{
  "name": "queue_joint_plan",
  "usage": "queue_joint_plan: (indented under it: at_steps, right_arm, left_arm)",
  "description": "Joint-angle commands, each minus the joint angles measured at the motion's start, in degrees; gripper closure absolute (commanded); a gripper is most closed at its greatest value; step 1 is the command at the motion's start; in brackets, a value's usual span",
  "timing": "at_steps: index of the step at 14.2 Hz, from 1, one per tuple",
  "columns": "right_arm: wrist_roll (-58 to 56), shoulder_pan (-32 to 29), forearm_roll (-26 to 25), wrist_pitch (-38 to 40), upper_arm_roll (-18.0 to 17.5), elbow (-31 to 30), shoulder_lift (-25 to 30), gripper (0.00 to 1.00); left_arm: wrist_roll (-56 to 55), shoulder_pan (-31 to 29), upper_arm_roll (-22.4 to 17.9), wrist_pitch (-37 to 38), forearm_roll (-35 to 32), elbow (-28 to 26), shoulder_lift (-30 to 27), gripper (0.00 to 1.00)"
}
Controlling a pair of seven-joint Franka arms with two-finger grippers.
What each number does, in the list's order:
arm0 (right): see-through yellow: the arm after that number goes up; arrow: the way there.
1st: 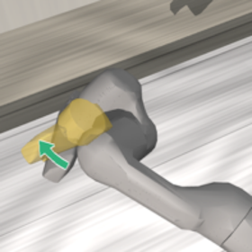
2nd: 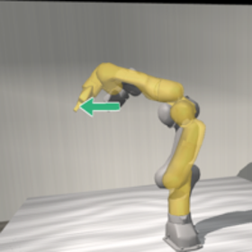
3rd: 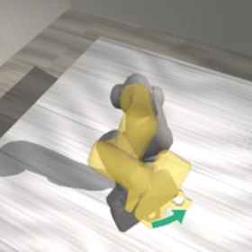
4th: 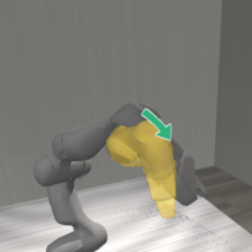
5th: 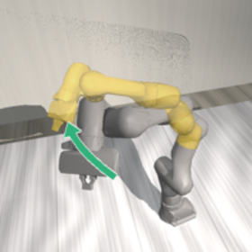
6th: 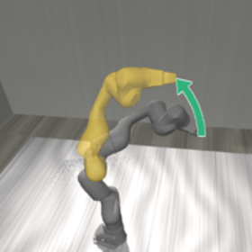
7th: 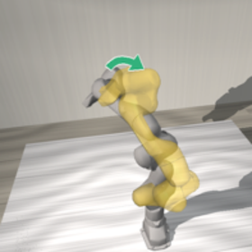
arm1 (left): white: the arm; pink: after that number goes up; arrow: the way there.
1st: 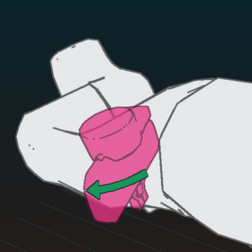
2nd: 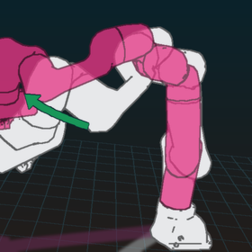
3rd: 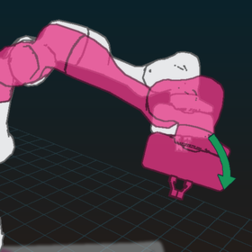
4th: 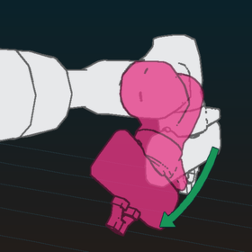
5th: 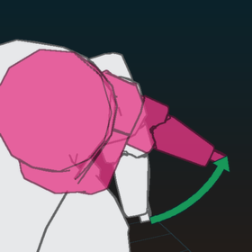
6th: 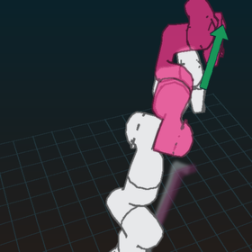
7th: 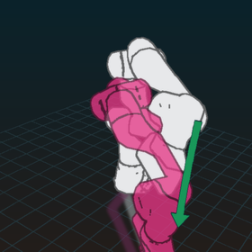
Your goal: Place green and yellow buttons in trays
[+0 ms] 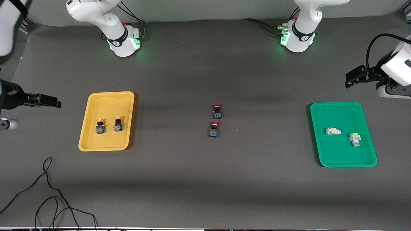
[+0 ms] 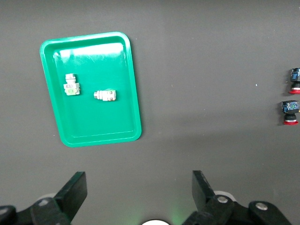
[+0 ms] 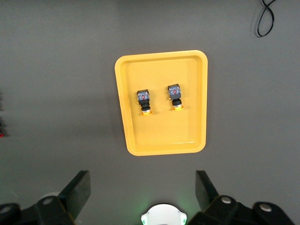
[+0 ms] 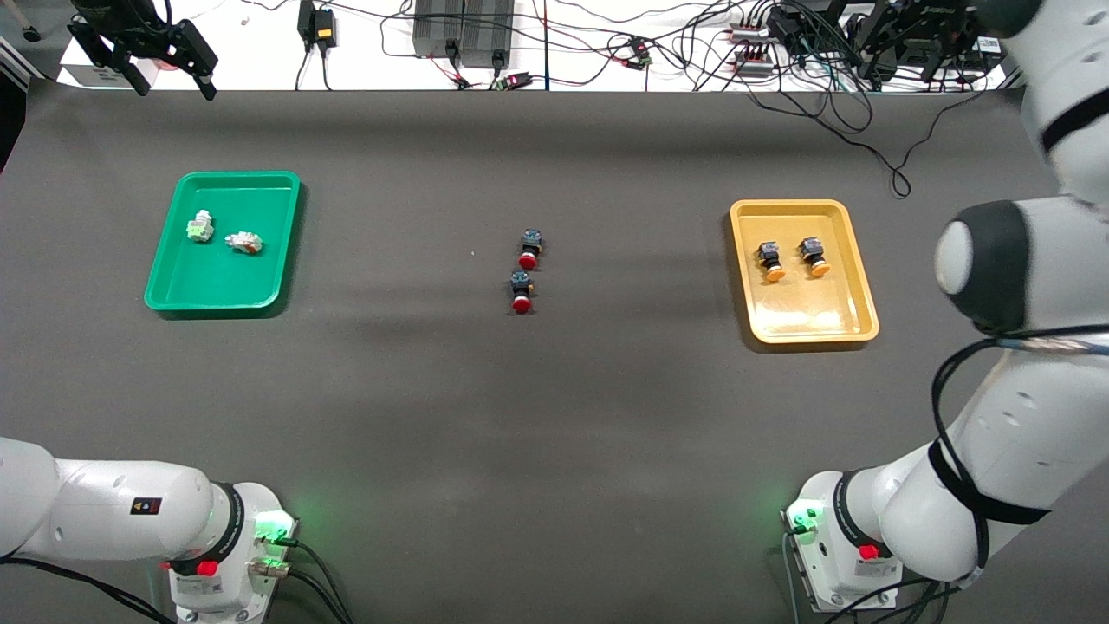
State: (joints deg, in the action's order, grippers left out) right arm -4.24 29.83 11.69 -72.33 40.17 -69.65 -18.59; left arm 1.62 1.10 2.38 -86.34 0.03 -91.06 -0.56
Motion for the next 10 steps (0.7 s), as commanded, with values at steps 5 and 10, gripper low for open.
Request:
queue_joint_plan:
  at_steps: [5, 10]
  right_arm:
    - [3.8, -25.0, -12.4, -6.7, -36.4, -12.7, 13.9, 0.01]
    - [5.1, -26.1, -14.3, -16.6, -40.0, -27.5, 22.8, 0.01]
  left_arm:
    - [0.6, 0.8, -0.7, -0.9, -0.2, -0.3, -0.2, 0.00]
    - [0.6, 0.7, -0.7, -0.9, -0.2, -0.3, -0.1, 0.00]
